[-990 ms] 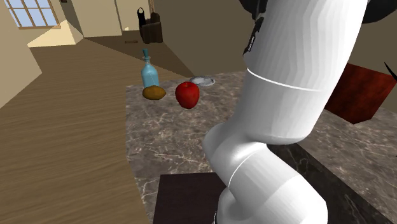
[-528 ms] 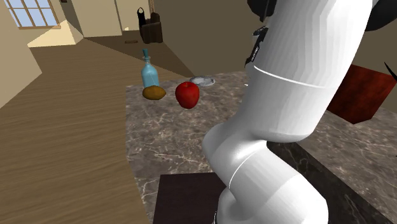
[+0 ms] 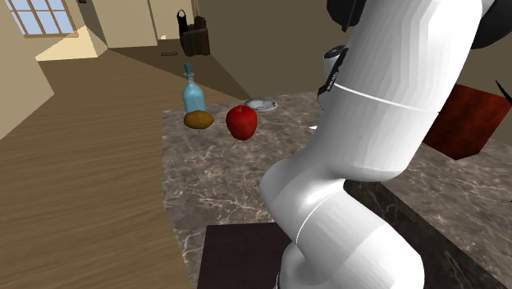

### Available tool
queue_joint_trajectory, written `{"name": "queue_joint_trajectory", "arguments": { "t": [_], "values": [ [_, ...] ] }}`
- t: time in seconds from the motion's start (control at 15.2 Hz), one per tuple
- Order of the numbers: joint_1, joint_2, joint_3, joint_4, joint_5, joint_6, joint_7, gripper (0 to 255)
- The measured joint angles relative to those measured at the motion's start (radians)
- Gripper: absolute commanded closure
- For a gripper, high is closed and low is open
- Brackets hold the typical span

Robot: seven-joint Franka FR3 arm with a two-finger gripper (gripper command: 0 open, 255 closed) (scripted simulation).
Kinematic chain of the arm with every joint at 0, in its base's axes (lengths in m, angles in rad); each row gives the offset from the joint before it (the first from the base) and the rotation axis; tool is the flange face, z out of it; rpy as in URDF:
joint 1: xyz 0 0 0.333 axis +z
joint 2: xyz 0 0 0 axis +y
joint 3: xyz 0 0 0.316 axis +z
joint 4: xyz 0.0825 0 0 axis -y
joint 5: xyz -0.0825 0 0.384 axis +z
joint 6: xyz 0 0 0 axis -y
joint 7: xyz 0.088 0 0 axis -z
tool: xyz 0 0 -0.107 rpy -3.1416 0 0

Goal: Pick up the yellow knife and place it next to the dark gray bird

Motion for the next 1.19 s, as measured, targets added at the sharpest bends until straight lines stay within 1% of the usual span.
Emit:
{"name": "queue_joint_trajectory", "arguments": {
  "t": [0.26, 0.33, 0.73, 0.86, 0.99, 1.19],
  "values": [
    [0.001, 0.002, -0.001, -0.001, -0.004, 0.002, 0.003, 255],
    [0.001, 0.002, -0.001, -0.001, -0.004, 0.002, 0.003, 0],
    [0.001, 0.002, -0.001, -0.001, -0.004, 0.002, 0.003, 0],
    [-0.010, -0.036, 0.017, -0.014, 0.042, -0.007, -0.028, 0],
    [-0.028, -0.107, 0.046, -0.047, 0.123, -0.014, -0.079, 0],
    [-0.030, -0.136, 0.058, -0.058, 0.161, -0.022, -0.100, 0]
  ]
}}
